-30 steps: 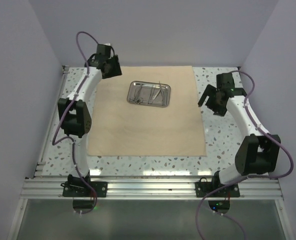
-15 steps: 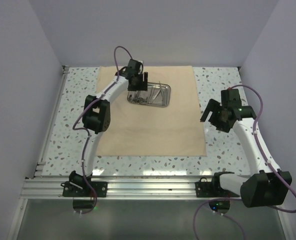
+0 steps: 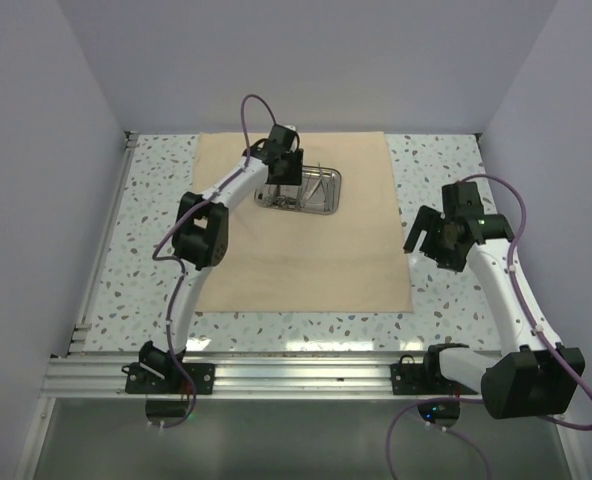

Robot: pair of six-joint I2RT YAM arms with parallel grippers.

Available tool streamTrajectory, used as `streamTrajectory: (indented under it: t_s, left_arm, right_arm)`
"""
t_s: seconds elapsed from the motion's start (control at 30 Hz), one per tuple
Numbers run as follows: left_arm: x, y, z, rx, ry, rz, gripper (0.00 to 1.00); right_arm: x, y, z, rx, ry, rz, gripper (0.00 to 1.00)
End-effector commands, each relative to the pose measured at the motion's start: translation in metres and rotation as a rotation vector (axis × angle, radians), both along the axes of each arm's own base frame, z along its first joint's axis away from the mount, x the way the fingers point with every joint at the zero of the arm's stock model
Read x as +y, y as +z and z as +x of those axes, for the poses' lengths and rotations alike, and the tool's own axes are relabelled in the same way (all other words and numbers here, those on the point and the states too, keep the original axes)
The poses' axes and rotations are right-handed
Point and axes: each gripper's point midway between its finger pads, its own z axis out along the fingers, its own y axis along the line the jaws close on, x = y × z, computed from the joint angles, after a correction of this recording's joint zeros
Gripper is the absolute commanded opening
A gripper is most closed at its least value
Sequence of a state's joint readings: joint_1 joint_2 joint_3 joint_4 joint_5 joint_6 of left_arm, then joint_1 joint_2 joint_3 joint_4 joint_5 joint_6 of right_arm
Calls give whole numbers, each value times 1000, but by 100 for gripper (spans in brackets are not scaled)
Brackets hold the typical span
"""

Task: Open and lay out the surgical kit
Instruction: Pick up the medical item from the container.

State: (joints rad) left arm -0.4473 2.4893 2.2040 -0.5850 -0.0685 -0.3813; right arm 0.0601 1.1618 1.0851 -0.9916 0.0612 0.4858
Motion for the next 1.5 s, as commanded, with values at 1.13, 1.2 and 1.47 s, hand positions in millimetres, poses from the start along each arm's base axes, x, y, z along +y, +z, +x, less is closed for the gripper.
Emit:
streamTrajectory:
  t_s: [1.13, 1.2, 1.47]
  left_arm:
    - [44, 11, 16, -80, 82, 106, 59]
    - [44, 6, 16, -73, 81, 105, 59]
    - [44, -14, 14, -41, 76, 111, 52]
  right_arm:
    - [-1, -26, 5, 43, 2, -14, 84]
    - [-2, -26, 5, 45, 0, -18, 85]
    - [-3, -30, 5, 55, -2, -24, 85]
